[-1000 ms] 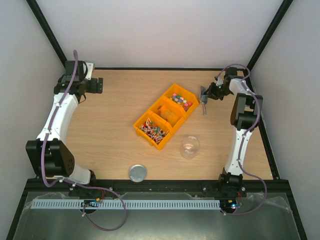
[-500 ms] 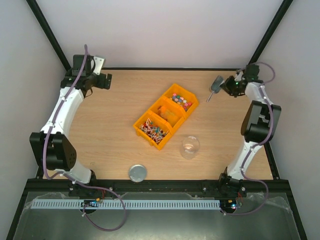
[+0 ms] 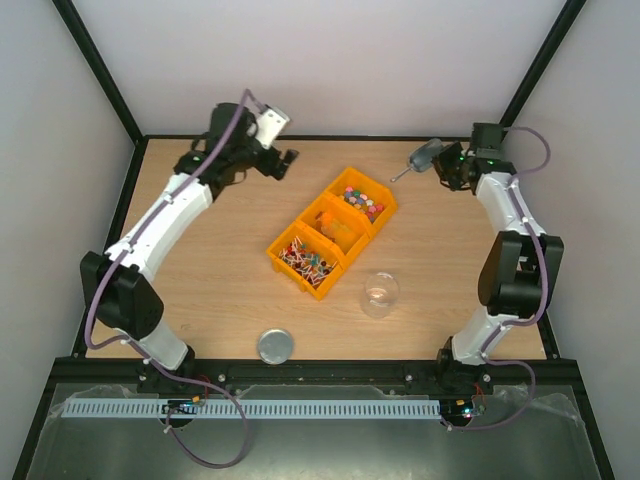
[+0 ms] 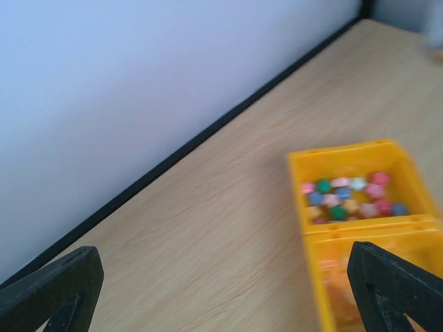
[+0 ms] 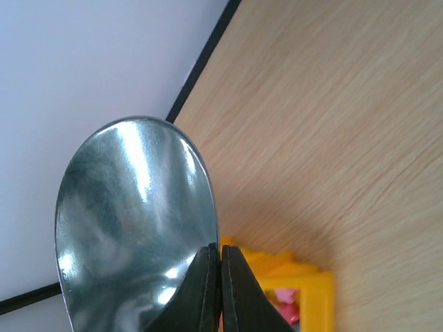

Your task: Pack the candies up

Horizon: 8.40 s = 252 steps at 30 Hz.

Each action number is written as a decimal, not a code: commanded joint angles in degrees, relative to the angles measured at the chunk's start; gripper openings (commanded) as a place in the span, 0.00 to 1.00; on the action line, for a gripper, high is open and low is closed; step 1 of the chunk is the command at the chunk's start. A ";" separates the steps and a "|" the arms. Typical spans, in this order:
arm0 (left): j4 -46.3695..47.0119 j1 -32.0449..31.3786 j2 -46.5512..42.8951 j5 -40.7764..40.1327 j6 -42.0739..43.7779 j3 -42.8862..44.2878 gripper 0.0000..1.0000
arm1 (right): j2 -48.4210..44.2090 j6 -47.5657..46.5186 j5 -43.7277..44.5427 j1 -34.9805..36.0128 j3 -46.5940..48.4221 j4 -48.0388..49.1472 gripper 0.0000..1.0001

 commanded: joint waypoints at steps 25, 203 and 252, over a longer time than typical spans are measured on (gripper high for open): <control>11.70 -24.80 11.48 -4.86 9.94 -0.53 0.66 | -9.06 16.85 9.41 16.95 -4.36 -7.71 0.01; 4.29 6.04 -25.94 4.46 -1.56 -29.65 0.02 | -18.86 -31.22 -7.32 27.11 -17.95 5.40 0.99; -0.72 7.46 -28.58 9.15 1.65 -31.75 0.02 | -26.97 -107.51 -12.55 32.78 -43.40 -16.65 0.87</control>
